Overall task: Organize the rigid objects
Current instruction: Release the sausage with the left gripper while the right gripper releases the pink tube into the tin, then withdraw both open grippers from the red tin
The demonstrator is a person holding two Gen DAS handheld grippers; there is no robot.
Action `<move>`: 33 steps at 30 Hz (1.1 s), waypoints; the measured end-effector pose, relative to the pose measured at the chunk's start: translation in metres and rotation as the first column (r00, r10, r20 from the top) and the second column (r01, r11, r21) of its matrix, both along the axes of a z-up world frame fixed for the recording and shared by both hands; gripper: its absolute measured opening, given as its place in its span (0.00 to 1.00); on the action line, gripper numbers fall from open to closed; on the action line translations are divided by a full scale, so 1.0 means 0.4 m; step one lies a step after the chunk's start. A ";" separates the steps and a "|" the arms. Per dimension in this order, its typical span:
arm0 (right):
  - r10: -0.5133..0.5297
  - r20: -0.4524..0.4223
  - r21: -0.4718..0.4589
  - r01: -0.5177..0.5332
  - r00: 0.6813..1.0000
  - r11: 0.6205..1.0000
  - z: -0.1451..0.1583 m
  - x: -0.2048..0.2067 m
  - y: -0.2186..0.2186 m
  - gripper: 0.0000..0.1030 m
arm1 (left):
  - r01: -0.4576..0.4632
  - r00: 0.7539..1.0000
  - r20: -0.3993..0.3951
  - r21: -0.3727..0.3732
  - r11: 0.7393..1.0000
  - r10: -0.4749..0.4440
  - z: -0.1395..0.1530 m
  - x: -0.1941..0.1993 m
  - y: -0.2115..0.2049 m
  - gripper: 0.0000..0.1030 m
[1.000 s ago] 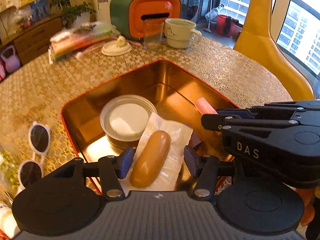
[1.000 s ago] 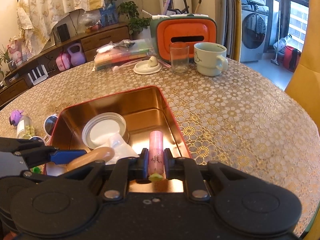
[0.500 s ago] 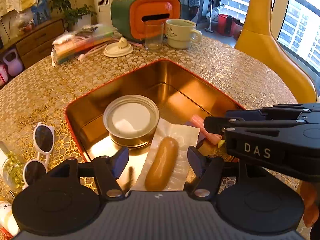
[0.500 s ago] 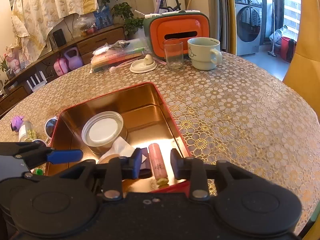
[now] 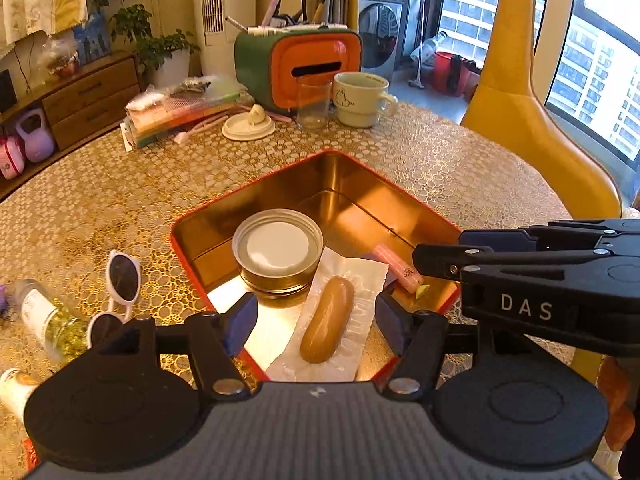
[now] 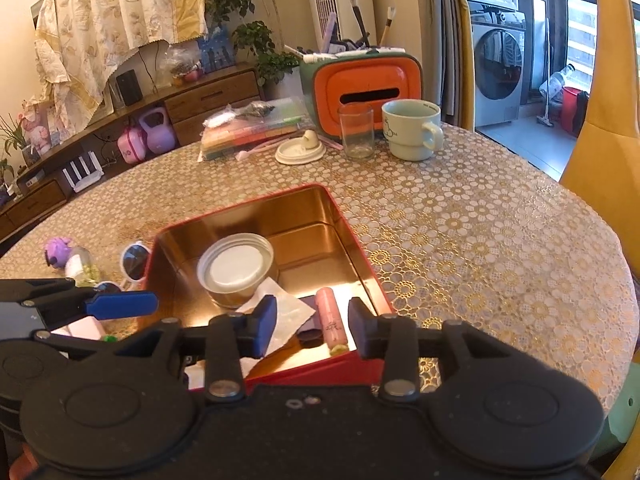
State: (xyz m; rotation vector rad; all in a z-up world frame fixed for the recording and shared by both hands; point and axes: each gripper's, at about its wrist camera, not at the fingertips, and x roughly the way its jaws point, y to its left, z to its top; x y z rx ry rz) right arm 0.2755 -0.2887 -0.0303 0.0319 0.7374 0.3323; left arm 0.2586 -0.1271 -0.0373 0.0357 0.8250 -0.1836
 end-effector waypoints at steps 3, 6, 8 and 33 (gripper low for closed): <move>0.011 0.019 0.005 -0.012 1.000 1.000 0.024 -0.025 0.002 0.41 | -0.006 1.000 0.011 -0.013 1.000 0.006 0.019 -0.023 0.012 0.62; 0.024 0.035 0.010 -0.024 0.999 1.000 0.045 -0.051 0.004 0.46 | -0.010 1.000 0.024 -0.017 1.000 0.011 0.037 -0.048 0.026 0.62; 0.037 0.042 0.010 -0.038 0.998 0.999 0.053 -0.066 0.006 0.52 | -0.017 0.999 0.028 -0.009 1.000 0.017 0.045 -0.066 0.037 0.62; 0.137 0.113 0.035 -0.142 0.984 0.989 0.107 -0.275 0.090 1.00 | -0.131 0.983 0.123 -0.056 0.990 0.137 0.114 -0.286 0.230 0.80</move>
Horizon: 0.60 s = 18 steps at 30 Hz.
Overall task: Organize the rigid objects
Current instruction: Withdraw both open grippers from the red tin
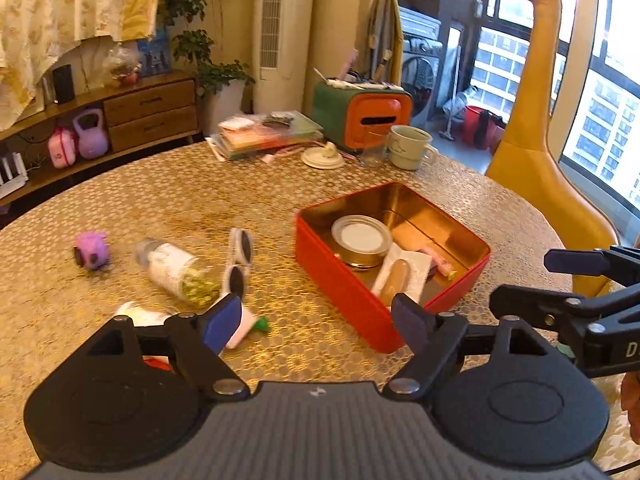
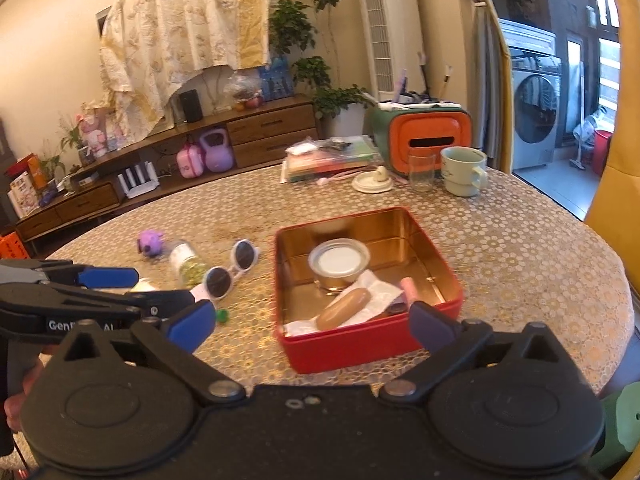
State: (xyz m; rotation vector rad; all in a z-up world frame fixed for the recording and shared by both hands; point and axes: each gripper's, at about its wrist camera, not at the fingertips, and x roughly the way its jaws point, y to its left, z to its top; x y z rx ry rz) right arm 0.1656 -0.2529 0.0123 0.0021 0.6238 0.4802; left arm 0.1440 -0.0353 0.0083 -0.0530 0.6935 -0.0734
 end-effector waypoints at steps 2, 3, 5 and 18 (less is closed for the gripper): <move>0.015 0.009 -0.010 -0.015 1.000 1.000 -0.001 -0.011 0.020 1.00 | -0.016 1.000 0.004 -0.002 1.000 0.016 0.000 -0.016 0.026 0.80; 0.021 0.012 -0.015 -0.021 1.000 1.000 -0.002 -0.016 0.030 1.00 | -0.024 1.000 0.005 -0.005 1.000 0.024 -0.001 -0.024 0.042 0.80; 0.035 0.012 -0.014 -0.034 0.999 0.999 -0.004 -0.026 0.048 1.00 | -0.043 0.999 0.009 0.002 0.999 0.043 -0.006 -0.041 0.072 0.80; 0.093 -0.031 -0.005 -0.093 0.995 0.996 -0.031 -0.036 0.154 1.00 | -0.146 0.989 -0.032 0.015 0.989 0.146 -0.083 -0.100 0.247 0.80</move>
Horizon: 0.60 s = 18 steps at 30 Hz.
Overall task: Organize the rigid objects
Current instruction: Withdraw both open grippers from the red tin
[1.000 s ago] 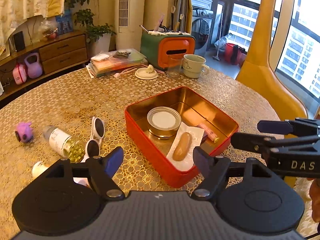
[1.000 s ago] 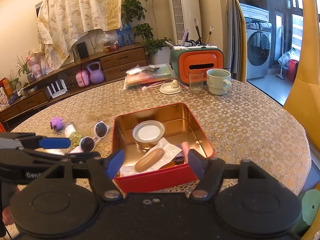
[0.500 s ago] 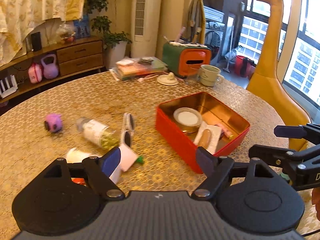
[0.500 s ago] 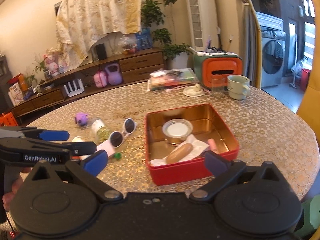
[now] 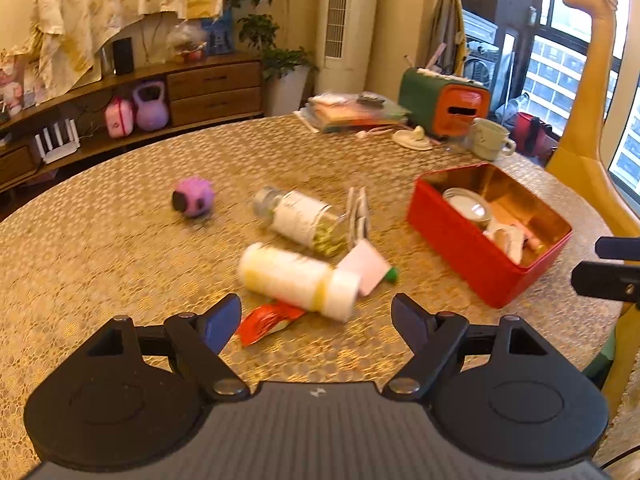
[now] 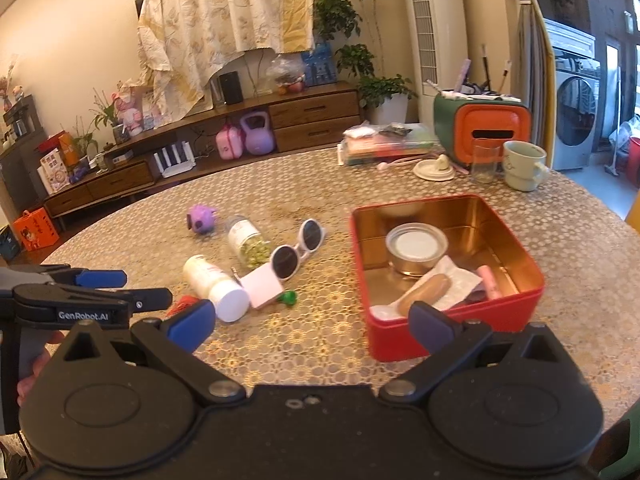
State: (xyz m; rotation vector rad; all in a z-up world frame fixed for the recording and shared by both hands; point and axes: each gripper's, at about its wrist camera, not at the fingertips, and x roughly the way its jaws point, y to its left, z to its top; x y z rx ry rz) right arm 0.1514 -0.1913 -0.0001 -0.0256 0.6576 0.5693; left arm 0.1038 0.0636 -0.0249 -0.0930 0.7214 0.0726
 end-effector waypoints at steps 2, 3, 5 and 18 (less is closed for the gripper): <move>0.001 -0.006 -0.004 -0.001 1.000 1.000 -0.009 0.003 0.015 1.00 | -0.009 1.000 -0.005 -0.001 1.000 0.009 -0.015 -0.004 0.016 0.80; 0.001 -0.010 -0.006 -0.001 1.000 1.000 -0.013 0.008 0.023 1.00 | -0.013 1.000 -0.007 -0.001 1.000 0.013 -0.022 -0.005 0.023 0.80; 0.006 -0.020 -0.008 -0.006 1.000 1.000 -0.021 0.013 0.041 1.00 | -0.019 1.000 -0.013 0.003 1.000 0.019 -0.037 -0.006 0.035 0.80; 0.169 -0.024 -0.064 -0.170 0.985 0.983 -0.054 0.037 0.182 1.00 | -0.022 0.999 -0.039 0.007 1.000 0.022 -0.130 0.024 0.088 0.80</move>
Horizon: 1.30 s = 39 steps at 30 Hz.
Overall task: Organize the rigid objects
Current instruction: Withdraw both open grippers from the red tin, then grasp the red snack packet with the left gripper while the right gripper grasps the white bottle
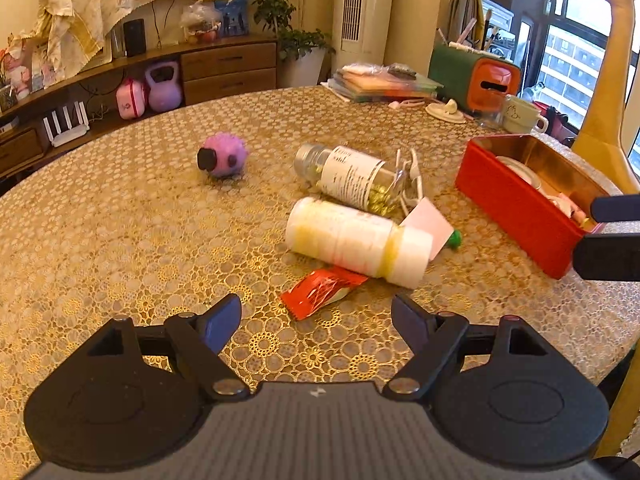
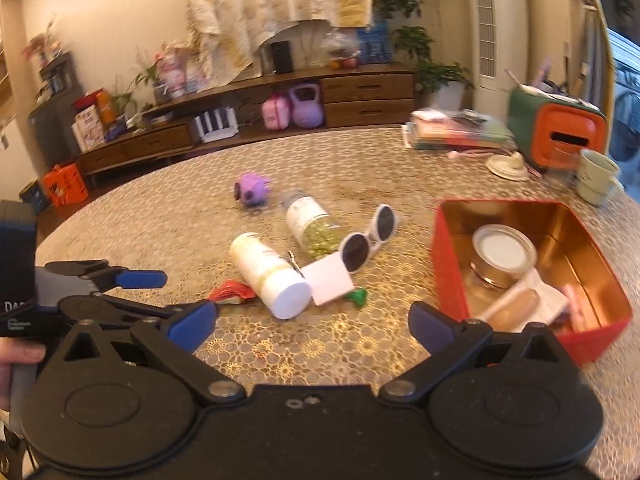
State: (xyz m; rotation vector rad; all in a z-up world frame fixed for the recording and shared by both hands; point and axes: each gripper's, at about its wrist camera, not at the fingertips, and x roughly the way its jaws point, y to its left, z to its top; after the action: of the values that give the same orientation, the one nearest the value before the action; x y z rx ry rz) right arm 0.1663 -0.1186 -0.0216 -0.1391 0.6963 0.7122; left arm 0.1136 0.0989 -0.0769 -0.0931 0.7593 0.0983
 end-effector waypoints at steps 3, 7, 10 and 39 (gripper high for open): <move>0.018 -0.006 -0.013 -0.018 1.000 1.000 -0.013 0.015 0.033 1.00 | 0.000 1.000 -0.005 0.003 1.000 0.000 -0.016 0.011 0.004 0.80; 0.003 -0.031 -0.022 -0.004 1.000 1.000 -0.043 0.043 0.064 1.00 | 0.016 1.000 -0.007 0.018 1.000 -0.016 -0.035 0.026 0.001 0.80; 0.000 -0.051 -0.027 -0.001 0.999 1.000 -0.063 0.064 0.085 0.99 | 0.034 0.999 -0.006 0.031 0.999 -0.034 -0.047 0.035 -0.006 0.80; 0.057 -0.075 -0.169 -0.069 0.996 0.983 -0.146 0.147 0.290 0.61 | 0.075 0.996 0.045 0.047 0.996 -0.077 -0.096 0.087 -0.015 0.60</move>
State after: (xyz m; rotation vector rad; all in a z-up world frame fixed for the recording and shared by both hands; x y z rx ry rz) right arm 0.2250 -0.0025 -0.0800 -0.2959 0.8226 0.7199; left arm 0.1484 0.0928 -0.1153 -0.0229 0.7129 0.0406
